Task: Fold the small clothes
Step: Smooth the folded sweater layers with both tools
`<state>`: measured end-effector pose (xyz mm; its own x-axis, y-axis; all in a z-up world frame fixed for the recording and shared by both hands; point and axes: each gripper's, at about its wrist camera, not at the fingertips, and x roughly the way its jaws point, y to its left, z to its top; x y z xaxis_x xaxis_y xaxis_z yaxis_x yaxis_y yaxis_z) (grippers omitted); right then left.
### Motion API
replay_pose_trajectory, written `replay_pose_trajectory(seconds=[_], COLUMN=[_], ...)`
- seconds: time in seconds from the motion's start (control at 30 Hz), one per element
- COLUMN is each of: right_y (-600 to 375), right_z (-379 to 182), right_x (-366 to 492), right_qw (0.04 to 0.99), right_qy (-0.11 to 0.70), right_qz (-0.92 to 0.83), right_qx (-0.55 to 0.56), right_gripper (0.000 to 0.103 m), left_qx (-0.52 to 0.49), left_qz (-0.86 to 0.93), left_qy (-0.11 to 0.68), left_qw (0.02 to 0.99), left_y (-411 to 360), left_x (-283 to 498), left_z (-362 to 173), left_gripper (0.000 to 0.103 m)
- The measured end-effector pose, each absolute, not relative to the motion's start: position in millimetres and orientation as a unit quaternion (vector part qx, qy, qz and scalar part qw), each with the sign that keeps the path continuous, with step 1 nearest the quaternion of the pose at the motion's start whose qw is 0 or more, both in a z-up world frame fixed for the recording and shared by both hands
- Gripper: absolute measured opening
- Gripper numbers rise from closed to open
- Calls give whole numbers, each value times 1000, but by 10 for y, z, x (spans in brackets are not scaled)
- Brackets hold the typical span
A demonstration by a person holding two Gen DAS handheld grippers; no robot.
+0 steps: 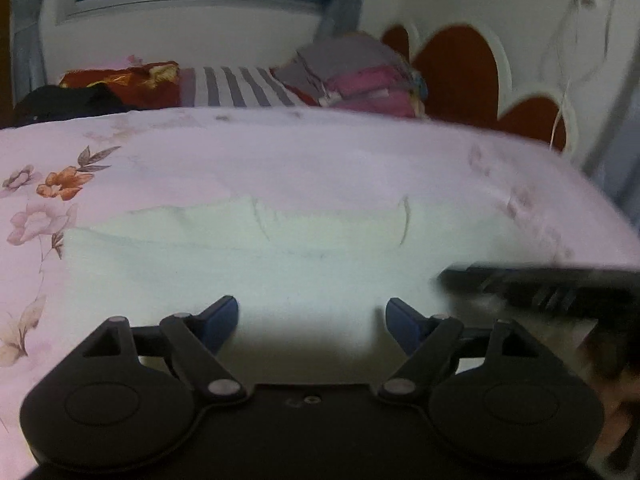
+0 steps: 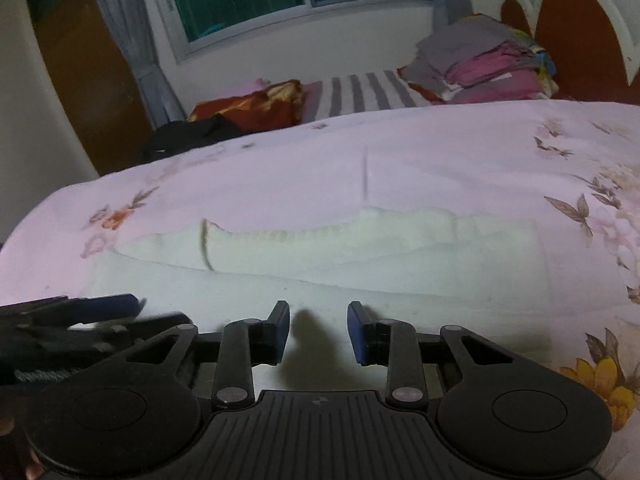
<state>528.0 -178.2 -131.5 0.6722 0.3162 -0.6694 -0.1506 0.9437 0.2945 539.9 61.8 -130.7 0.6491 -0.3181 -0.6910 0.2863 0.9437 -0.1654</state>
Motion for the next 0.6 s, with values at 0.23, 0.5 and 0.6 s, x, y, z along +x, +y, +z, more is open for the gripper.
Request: replay_pose_trajectory(seconds=[0.23,0.5,0.6], right_y=[-2440,-2309,-2238], right_z=[-1413,-1409,-1279], right_x=[5348,5391,5342], right_qw=[911,913,919], right_qy=[385,394,374], right_qz=[63,61,71], right_qx=[134,93,106], right_gripper=[27,27,27], left_qx=[-68,-136,-126], left_qz=[-117,-130,-150], left_qy=[379,380,357], left_qw=[916,906,913], left_y=[1370,1705,1531], left_x=[5538,5718,5437], left_z=[-1322,-1303,-1190], left_gripper=[82,77,80])
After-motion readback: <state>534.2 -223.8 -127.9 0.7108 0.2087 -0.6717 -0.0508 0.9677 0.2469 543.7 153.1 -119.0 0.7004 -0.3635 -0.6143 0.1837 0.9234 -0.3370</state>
